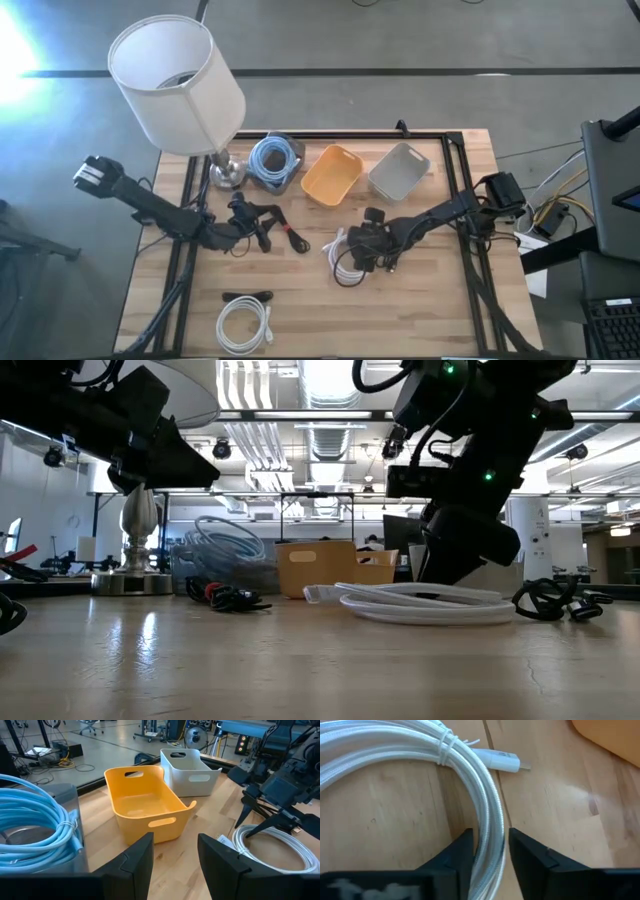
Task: Pick & Place USB Port
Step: Put the right white HDMI cable into the yellow bin
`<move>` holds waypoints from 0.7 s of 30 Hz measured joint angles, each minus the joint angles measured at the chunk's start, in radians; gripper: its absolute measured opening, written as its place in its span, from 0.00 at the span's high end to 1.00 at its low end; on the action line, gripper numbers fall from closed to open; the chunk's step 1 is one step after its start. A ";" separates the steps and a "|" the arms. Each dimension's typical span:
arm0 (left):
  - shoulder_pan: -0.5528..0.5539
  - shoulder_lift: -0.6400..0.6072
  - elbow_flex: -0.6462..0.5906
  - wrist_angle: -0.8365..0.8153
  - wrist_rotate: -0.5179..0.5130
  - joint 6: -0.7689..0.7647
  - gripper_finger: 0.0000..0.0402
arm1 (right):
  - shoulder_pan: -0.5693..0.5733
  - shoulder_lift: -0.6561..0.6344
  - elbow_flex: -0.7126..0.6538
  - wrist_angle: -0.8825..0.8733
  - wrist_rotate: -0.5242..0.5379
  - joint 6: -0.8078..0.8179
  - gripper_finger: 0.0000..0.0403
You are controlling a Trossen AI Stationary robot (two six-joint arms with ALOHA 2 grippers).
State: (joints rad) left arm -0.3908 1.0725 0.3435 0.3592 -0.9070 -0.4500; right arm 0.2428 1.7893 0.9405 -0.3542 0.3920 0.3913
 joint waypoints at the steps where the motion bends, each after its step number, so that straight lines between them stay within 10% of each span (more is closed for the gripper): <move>1: 0.000 0.000 0.000 0.000 0.000 -0.002 0.61 | 0.000 0.000 0.000 0.000 -0.001 -0.002 0.75; 8: 0.000 0.000 0.000 0.000 0.000 -0.003 0.61 | -0.001 -0.006 0.031 -0.011 -0.038 -0.049 0.94; 21: 0.000 0.000 0.000 0.000 0.000 -0.022 0.61 | -0.010 -0.079 0.188 -0.013 0.152 -0.354 0.93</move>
State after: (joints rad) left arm -0.3904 1.0725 0.3435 0.3596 -0.9069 -0.4717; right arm 0.2329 1.7102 1.1289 -0.3669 0.5438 0.0372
